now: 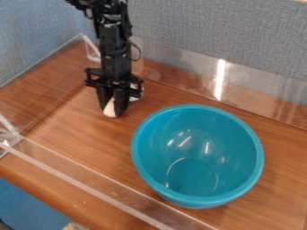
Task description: Put the mushroom in the blue bowl
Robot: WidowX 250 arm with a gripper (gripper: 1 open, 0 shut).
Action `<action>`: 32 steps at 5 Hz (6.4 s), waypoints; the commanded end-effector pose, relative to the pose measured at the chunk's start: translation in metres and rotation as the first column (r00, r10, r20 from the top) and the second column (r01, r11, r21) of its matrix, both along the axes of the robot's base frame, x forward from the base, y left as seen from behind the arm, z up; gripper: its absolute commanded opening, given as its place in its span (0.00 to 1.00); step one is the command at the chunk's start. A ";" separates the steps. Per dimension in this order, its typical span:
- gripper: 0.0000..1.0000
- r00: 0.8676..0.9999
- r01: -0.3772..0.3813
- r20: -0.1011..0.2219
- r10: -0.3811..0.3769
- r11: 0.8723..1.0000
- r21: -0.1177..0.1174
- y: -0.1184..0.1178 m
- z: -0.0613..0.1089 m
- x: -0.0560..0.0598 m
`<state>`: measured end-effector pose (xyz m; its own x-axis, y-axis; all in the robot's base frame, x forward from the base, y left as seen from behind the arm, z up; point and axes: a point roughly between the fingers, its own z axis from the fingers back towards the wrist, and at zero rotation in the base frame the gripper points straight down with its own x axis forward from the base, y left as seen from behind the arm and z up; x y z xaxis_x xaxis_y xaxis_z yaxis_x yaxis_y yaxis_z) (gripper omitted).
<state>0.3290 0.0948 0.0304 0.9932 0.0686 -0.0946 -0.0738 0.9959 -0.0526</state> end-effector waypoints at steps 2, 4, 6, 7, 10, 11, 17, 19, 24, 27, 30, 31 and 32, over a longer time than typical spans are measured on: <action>1.00 0.994 -0.012 0.111 0.009 1.000 0.022 0.007 0.041 0.004; 1.00 0.996 -0.021 0.090 0.018 1.000 0.023 0.007 0.028 0.005; 1.00 0.997 -0.030 0.069 0.028 0.999 0.024 0.008 0.014 0.007; 0.00 0.998 -0.023 0.066 0.021 0.999 0.025 0.007 0.013 0.006; 0.00 0.990 0.018 0.136 -0.022 0.999 0.031 -0.007 0.059 0.001; 0.00 0.980 0.091 0.176 -0.094 0.995 0.028 -0.033 0.088 -0.005; 0.00 0.858 0.502 0.140 -0.495 0.865 -0.017 -0.176 0.078 -0.063; 1.00 0.858 0.501 0.147 -0.493 0.865 -0.022 -0.176 0.071 -0.064; 1.00 0.869 0.484 0.132 -0.477 0.875 -0.020 -0.176 0.050 -0.067; 0.00 0.875 0.475 0.112 -0.471 0.879 -0.021 -0.174 0.035 -0.067; 0.00 0.872 0.477 0.138 -0.470 0.879 -0.015 -0.171 0.046 -0.066; 0.00 0.871 0.477 0.146 -0.470 0.879 -0.013 -0.170 0.049 -0.066; 0.00 0.870 0.476 0.154 -0.469 0.879 -0.012 -0.169 0.053 -0.065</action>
